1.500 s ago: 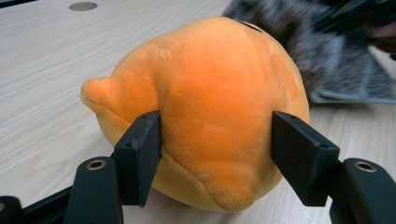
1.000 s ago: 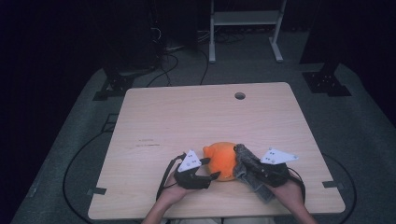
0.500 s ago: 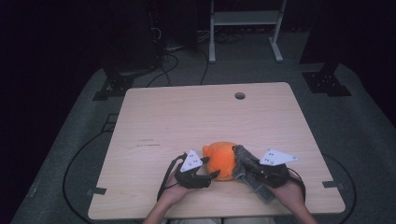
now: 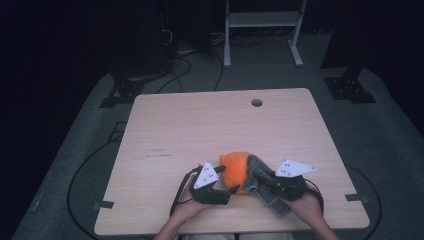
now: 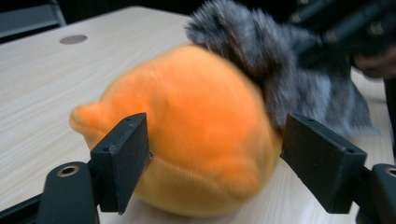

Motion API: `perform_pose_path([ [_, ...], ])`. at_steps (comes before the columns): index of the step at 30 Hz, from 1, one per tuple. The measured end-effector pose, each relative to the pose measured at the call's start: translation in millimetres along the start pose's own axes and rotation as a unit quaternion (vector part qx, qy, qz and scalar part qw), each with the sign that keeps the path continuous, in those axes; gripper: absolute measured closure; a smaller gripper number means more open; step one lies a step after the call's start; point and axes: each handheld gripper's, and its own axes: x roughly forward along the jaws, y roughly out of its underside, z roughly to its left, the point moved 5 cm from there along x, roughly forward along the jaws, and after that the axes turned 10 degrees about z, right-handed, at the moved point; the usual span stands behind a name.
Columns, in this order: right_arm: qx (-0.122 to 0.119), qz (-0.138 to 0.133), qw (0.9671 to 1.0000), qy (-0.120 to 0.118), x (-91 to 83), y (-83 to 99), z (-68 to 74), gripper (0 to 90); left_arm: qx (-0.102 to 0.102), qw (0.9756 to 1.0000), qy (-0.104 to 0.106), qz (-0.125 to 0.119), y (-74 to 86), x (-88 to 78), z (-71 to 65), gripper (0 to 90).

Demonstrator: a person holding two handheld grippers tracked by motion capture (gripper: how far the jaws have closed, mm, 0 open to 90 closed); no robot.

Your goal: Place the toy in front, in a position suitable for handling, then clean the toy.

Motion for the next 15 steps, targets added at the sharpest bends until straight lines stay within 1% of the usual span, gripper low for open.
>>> perform_pose_path([
  [1, -0.002, 0.000, 1.0000, -0.001, 0.1, 0.9, 0.7, 74.1, 0.004, 0.9999, -0.011, 0.011, 1.1, 3.1, 0.0, 25.2],
  [2, -0.004, -0.002, 1.0000, 0.000, 0.3, 1.4, 1.6, 74.0, 0.017, 0.9993, -0.025, 0.023, 3.8, 6.0, 0.4, 28.8],
  [3, -0.006, -0.002, 1.0000, 0.000, 0.3, 1.3, 1.4, 74.0, 0.019, 0.9992, -0.025, 0.025, 4.9, 6.7, 0.8, 29.8],
  [4, -0.005, -0.001, 1.0000, 0.001, 0.2, 1.0, 0.5, 74.0, 0.011, 0.9993, -0.022, 0.027, 5.8, 6.2, 2.1, 30.2],
  [5, 0.002, 0.001, 1.0000, 0.003, -0.1, 0.4, -2.1, 74.0, 0.007, 0.9993, -0.020, 0.032, 6.4, 5.7, 3.3, 30.5],
  [6, 0.007, 0.002, 1.0000, 0.004, -0.3, 0.5, -5.0, 74.0, 0.007, 0.9991, -0.019, 0.037, 7.4, 5.3, 4.4, 30.6],
  [9, 0.022, 0.005, 0.9998, 0.001, -0.4, 1.5, -10.2, 74.0, 0.002, 0.9991, -0.014, 0.041, 10.5, 5.5, 5.9, 31.2],
  [12, 0.015, 0.008, 0.9998, 0.008, -0.7, 1.1, -10.3, 74.0, 0.003, 0.9989, -0.014, 0.045, 11.0, 5.4, 6.4, 32.1],
  [15, 0.022, 0.015, 0.9996, 0.014, -1.1, 4.2, -15.3, 74.1, 0.004, 0.9989, -0.014, 0.045, 12.5, 5.2, 7.3, 32.5],
])
